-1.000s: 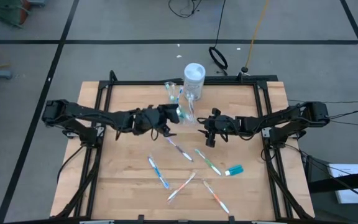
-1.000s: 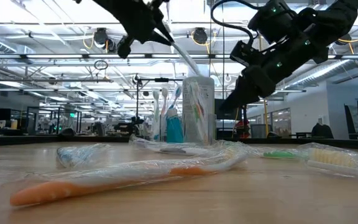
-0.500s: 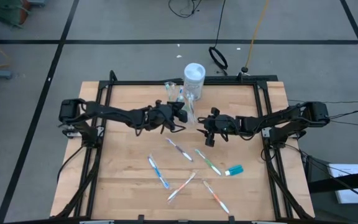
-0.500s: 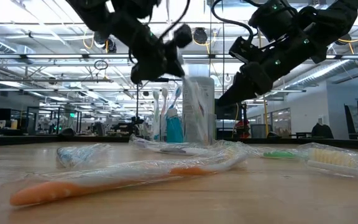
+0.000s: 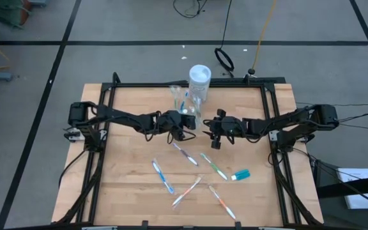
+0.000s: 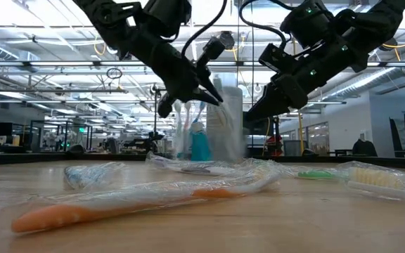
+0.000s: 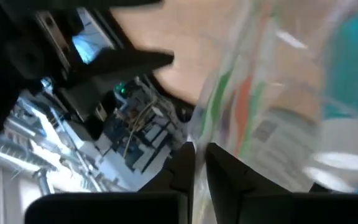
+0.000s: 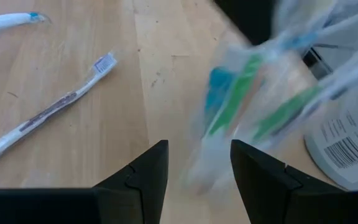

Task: Pick & Place toothbrushing station
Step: Put the green toothbrush into the transparent organizer, then put the violet toothbrush into the transparent organizer

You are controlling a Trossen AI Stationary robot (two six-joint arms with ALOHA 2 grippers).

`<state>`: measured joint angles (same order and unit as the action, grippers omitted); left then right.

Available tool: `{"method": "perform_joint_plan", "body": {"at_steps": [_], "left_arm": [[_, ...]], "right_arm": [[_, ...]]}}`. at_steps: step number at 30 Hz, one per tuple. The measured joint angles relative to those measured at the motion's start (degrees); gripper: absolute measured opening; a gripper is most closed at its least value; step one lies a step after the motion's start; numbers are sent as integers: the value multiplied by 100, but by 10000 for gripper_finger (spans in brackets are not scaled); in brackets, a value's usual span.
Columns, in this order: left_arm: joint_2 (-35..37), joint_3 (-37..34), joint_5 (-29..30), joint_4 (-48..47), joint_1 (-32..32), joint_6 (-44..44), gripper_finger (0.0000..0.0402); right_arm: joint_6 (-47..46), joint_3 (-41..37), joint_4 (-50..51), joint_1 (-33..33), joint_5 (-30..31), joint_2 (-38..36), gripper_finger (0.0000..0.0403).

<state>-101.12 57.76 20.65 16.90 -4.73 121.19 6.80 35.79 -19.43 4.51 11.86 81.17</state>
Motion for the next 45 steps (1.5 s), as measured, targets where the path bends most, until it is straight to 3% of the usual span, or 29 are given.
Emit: {"method": "perform_joint_plan", "body": {"at_steps": [4,18,26,31,36,40,42,45], "left_arm": [[-17,0,-121,38,26,-49,50],[-9,0,-110,618,170,-292,186],[52,0,69,2384,716,-1827,202],[541,9,393,2479,909,-2483,189],[1146,11,1450,2199,982,-4133,179],[1666,11,2001,657,1001,-6501,175],[1878,11,1964,-440,1000,-7874,175],[2076,11,1325,-2040,960,-9933,175]], "right_arm": [[-28,0,1,42,0,0,164],[6,0,1,44,-13,0,164],[-6,0,1,44,-13,0,164],[-8,0,5,42,-16,0,164],[-14,0,6,42,-17,0,164],[-211,0,16,42,-17,0,164],[-321,0,20,42,-17,0,164],[-332,0,38,42,-17,0,164]]}}
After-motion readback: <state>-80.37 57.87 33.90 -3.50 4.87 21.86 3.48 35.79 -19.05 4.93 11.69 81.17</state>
